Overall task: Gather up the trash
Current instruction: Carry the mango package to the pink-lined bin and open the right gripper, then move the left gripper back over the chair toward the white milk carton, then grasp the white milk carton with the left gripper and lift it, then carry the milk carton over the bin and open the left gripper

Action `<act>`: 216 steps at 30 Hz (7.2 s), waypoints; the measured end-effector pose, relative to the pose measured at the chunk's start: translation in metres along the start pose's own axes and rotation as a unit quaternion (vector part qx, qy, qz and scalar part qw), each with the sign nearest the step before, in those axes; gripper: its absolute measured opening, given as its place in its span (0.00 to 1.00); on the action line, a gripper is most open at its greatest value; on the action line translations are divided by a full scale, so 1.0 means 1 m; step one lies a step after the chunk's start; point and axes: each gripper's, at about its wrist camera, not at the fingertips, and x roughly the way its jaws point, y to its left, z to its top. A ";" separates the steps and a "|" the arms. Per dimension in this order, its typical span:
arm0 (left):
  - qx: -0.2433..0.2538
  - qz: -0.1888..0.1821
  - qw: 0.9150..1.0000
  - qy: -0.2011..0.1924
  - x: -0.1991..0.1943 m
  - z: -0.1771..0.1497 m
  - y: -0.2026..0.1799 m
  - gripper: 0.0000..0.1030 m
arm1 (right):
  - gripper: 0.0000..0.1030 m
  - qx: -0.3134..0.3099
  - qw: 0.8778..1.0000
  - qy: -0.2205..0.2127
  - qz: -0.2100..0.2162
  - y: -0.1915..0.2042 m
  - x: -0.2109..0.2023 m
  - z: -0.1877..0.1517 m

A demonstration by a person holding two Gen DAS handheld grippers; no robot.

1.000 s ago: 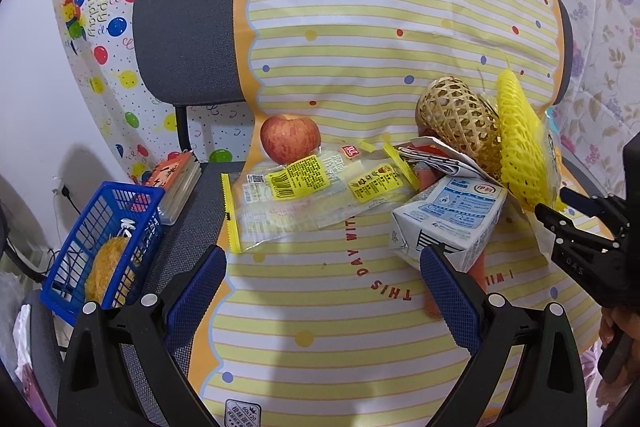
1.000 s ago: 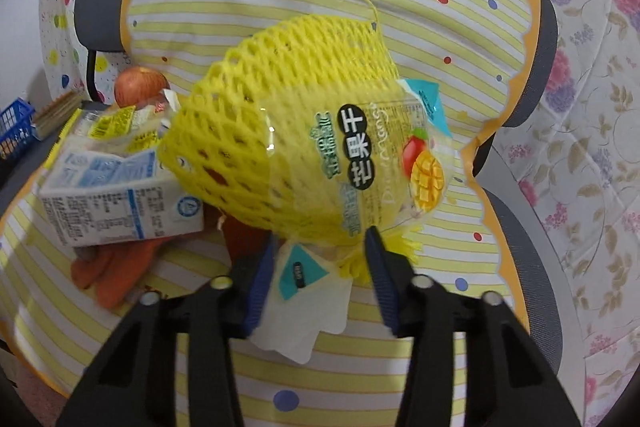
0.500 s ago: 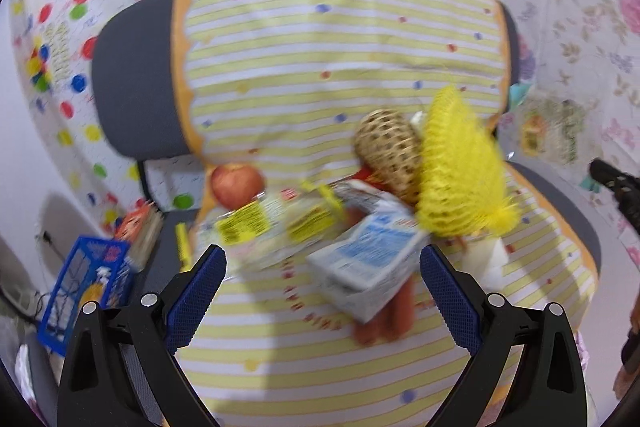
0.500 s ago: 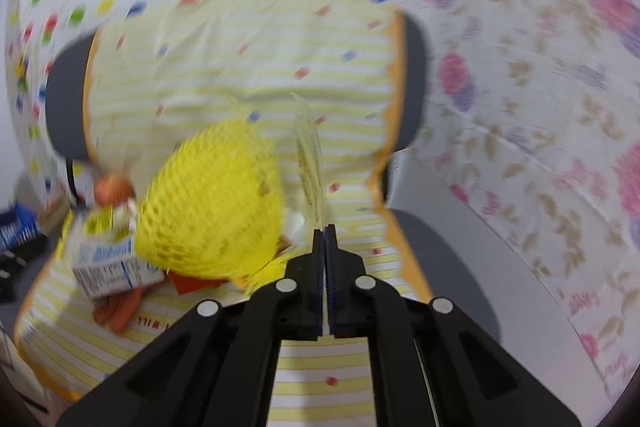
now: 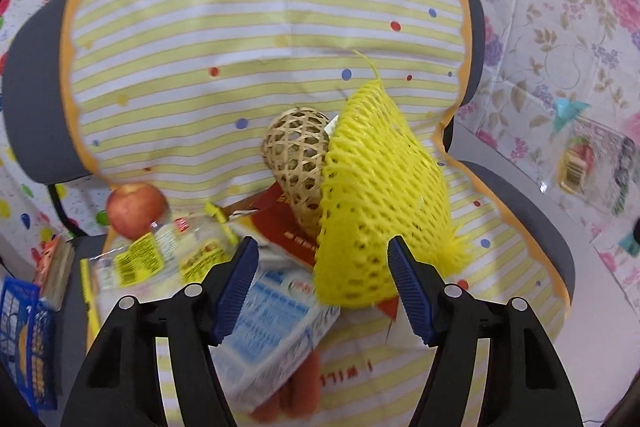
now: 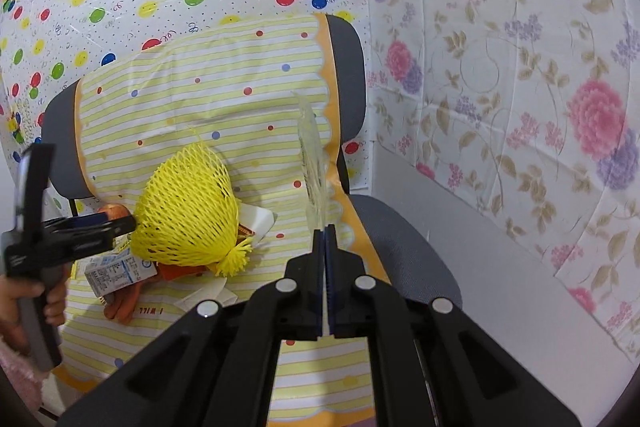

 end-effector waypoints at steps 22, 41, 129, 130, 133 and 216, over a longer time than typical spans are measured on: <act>0.097 -0.102 0.985 -0.101 -0.093 -0.017 -0.060 0.10 | 0.02 0.038 0.998 0.007 0.046 -0.009 -0.033 -0.014; 0.198 -0.193 0.957 -0.085 -0.135 -0.154 -0.151 0.10 | 0.02 0.035 0.994 0.066 -0.080 -0.038 -0.127 -0.114; -0.018 0.061 0.997 -0.040 -0.064 -0.111 0.055 0.61 | 0.59 0.035 0.978 0.168 0.117 0.111 0.143 -0.068; -0.018 0.060 0.997 -0.039 -0.062 -0.109 0.055 0.61 | 0.55 0.042 0.977 0.175 0.118 0.111 0.149 -0.069; -0.016 0.059 0.997 -0.037 -0.059 -0.108 0.057 0.61 | 0.33 0.068 0.971 0.190 0.129 0.110 0.160 -0.072; 0.113 -0.147 0.981 -0.064 -0.103 -0.152 -0.115 0.69 | 0.02 0.039 0.994 0.098 0.009 -0.018 -0.064 -0.114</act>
